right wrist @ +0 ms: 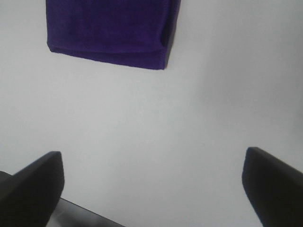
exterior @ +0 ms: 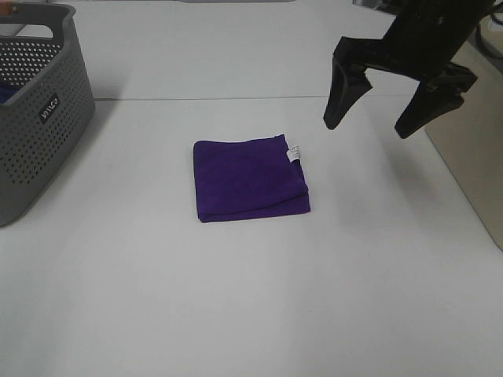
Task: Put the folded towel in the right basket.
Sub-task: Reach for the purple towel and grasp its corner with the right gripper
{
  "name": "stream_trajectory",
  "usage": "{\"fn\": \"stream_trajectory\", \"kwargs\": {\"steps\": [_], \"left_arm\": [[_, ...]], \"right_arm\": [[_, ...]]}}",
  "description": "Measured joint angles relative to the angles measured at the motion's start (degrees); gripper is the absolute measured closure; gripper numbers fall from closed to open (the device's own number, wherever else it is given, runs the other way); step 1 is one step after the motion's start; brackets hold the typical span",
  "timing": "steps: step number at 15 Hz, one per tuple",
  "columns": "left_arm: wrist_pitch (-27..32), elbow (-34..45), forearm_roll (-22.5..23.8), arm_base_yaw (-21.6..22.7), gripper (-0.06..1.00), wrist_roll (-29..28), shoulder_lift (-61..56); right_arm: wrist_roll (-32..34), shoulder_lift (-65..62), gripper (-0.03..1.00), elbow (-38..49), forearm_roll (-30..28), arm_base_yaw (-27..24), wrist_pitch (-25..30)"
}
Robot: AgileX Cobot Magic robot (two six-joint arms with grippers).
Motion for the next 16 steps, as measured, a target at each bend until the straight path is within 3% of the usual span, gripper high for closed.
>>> {"fn": "stream_trajectory", "kwargs": {"steps": [4, 9, 12, 16], "left_arm": [[0.00, 0.00, 0.00, 0.00, -0.04, 0.00, 0.00], [0.00, 0.00, -0.74, 0.00, -0.04, 0.00, 0.00], [0.00, 0.00, -2.12, 0.00, -0.04, 0.00, 0.00], [0.00, 0.00, -2.12, 0.00, -0.04, 0.00, 0.00]], "right_arm": [[-0.29, 5.61, -0.01, -0.11, 8.37, 0.00, -8.94], [-1.55, 12.38, 0.00, -0.86, 8.77, 0.00, -16.67], [-2.92, 19.48, 0.01, -7.16, 9.91, 0.00, -16.56], [-3.04, 28.36, 0.02, -15.99, 9.97, 0.00, -12.09]]}}
